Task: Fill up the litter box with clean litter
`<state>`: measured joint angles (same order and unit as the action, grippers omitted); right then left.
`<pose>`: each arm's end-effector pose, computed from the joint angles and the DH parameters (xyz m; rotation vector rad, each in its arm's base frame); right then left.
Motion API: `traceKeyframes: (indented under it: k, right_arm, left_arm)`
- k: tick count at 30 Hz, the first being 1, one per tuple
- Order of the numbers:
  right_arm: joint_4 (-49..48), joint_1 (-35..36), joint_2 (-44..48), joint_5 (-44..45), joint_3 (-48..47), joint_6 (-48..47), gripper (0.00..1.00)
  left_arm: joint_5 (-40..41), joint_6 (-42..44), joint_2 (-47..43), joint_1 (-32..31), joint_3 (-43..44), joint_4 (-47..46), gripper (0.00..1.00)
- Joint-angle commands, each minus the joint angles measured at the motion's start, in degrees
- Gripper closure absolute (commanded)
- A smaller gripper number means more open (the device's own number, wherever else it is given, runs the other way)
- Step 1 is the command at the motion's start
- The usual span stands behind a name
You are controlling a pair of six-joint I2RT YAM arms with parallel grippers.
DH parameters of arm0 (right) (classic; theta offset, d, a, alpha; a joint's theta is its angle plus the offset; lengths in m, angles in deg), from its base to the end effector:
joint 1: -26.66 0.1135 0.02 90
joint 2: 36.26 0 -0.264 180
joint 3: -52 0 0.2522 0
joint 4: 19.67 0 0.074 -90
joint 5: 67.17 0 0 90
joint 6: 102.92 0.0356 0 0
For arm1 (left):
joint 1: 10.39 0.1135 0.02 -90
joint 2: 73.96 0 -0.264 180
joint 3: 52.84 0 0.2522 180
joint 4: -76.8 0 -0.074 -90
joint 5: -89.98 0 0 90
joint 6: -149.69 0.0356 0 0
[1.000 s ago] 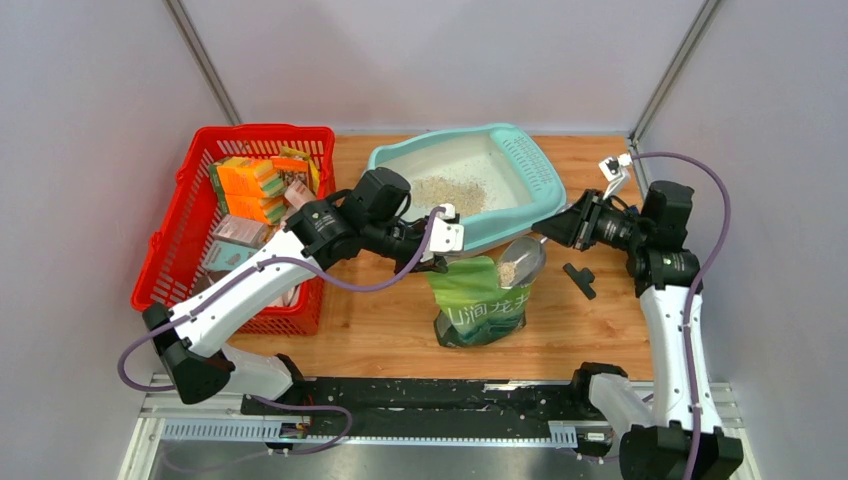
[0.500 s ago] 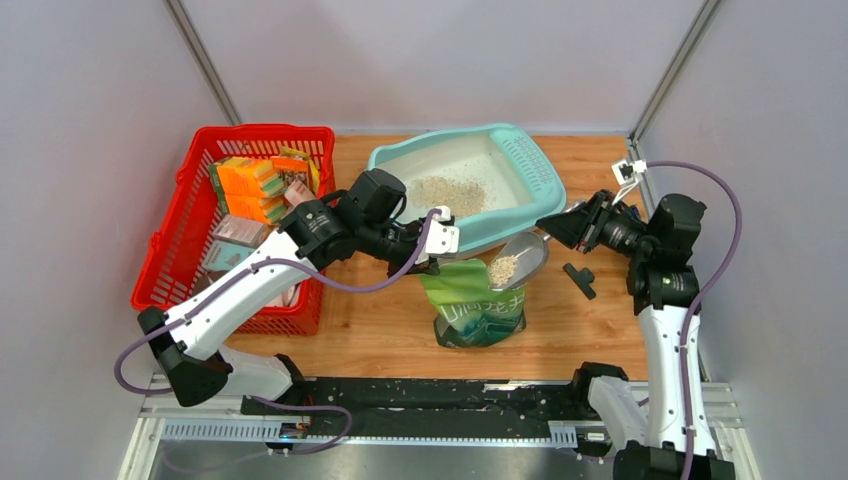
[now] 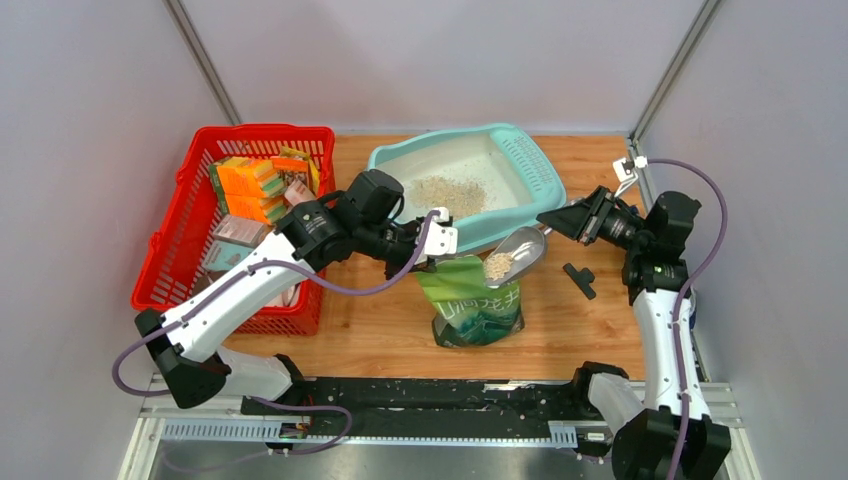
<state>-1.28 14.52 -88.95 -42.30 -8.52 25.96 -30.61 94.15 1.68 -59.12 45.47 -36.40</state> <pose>0.1997 -0.0099 0.3415 -0.0780 1.8308 1.3168 0.1594 -0.2091 0.3936 1.7327 1.5494 -0.7479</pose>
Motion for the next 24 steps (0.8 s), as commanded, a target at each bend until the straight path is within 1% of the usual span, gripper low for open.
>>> traceKeyframes:
  k: [1, 7, 16, 21, 24]
  right_arm:
    - [-9.4, -0.4, 0.0, -3.9, 1.4, 5.7, 1.0]
    - [-15.3, -0.4, 1.0, -5.6, 5.1, 7.8, 1.0]
    - [-15.9, -0.3, 3.0, -4.1, 5.0, 6.9, 1.0]
    - [-12.3, -0.4, 4.3, -3.5, 5.5, 4.8, 1.0]
    - [-11.9, -0.4, 5.0, -2.7, 5.8, 4.5, 1.0]
  left_arm:
    - [2.8, 1.0, -3.5, 1.2, 1.6, 5.6, 1.0]
    - [3.1, 1.2, -3.8, 2.7, 2.2, 6.6, 1.0]
    - [3.3, 0.4, -4.2, 3.6, 1.9, 6.4, 1.0]
    - [2.9, -0.4, -4.2, 4.3, 2.4, 6.3, 1.0]
    - [2.8, -0.5, -4.4, 4.5, 2.3, 6.3, 1.0]
